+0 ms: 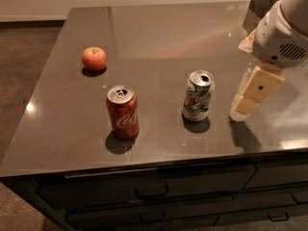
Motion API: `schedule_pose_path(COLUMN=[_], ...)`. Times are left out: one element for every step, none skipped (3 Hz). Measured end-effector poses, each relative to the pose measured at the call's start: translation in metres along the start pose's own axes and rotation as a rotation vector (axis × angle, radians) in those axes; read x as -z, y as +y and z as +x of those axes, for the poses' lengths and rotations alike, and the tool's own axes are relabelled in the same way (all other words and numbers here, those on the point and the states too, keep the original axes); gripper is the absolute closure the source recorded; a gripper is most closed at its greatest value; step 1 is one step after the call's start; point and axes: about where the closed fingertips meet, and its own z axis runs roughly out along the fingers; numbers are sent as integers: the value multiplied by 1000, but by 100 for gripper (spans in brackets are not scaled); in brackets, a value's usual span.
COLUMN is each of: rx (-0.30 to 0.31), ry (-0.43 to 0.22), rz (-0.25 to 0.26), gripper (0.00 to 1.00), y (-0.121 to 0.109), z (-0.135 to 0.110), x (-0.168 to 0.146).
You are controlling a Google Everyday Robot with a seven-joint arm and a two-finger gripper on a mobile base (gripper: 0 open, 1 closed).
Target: Knock 7up can over
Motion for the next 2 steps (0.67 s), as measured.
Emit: schedule_pose_path(rx=[-45,-67], ry=[-109,-190], rz=[11,36], gripper=[0,0], y=[-8,-14], z=[-25,-34], x=[-28,-41])
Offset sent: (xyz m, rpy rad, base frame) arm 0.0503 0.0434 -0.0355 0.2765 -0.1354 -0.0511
